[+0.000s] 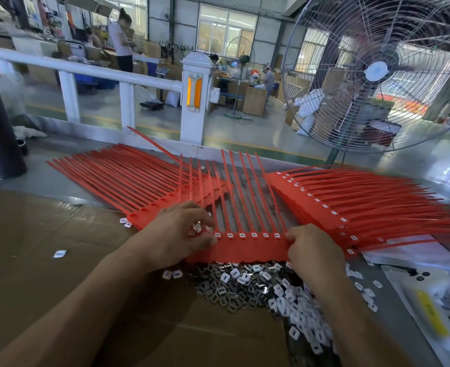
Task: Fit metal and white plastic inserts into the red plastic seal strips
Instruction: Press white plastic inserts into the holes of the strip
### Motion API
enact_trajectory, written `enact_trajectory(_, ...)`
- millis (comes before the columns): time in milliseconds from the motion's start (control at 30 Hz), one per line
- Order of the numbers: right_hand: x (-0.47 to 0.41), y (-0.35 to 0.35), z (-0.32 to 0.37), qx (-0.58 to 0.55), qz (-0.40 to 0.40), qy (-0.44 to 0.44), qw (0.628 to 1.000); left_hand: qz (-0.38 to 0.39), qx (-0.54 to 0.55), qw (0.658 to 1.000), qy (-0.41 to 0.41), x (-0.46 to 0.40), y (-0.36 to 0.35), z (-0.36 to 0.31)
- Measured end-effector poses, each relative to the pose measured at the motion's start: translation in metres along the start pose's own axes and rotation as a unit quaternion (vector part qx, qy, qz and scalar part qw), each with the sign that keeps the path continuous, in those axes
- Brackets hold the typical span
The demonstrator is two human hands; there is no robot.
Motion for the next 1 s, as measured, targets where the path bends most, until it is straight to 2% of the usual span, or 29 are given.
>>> enact_trajectory(67,0.002,0.0,-0.003,-0.04,-0.007,-0.003,0.999,-0.064,0.004,0.996,0.057,0.002,0.013,0.014)
enact_trajectory(167,0.002,0.002,-0.008,-0.093,-0.028,-0.014,0.995,-0.131,-0.048,0.975,0.171,0.01,0.027,0.039)
enact_trajectory(300,-0.003,0.001,-0.014,-0.101,-0.044,-0.02,0.994,-0.084,-0.106,0.961,0.243,0.016,0.026,0.055)
enact_trajectory(467,-0.005,-0.005,-0.014,-0.083,-0.028,-0.024,0.996,-0.02,-0.115,0.958,0.262,0.017,0.015,0.053)
enact_trajectory(600,-0.006,-0.008,-0.014,-0.089,-0.024,-0.028,0.995,-0.009,-0.113,0.957,0.267,0.016,0.016,0.055)
enact_trajectory(733,-0.006,-0.01,-0.018,-0.131,-0.024,-0.05,0.99,-0.009,-0.045,0.961,0.272,0.013,0.011,0.055)
enact_trajectory(867,-0.01,-0.009,-0.025,-0.194,-0.05,-0.065,0.978,-0.043,0.038,0.956,0.288,0.014,0.014,0.056)
enact_trajectory(1000,-0.014,-0.012,-0.032,-0.359,-0.077,-0.077,0.927,-0.065,0.175,0.935,0.302,0.014,0.012,0.051)
Point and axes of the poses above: each hand's wrist, its own x-axis away from the middle knuckle, its own y-axis out of the back of the hand, z = x × y, the point moved 9 cm from there along -x, towards the middle knuckle, and after that the axes turned 11 degrees about -x, right-handed, at the moved point
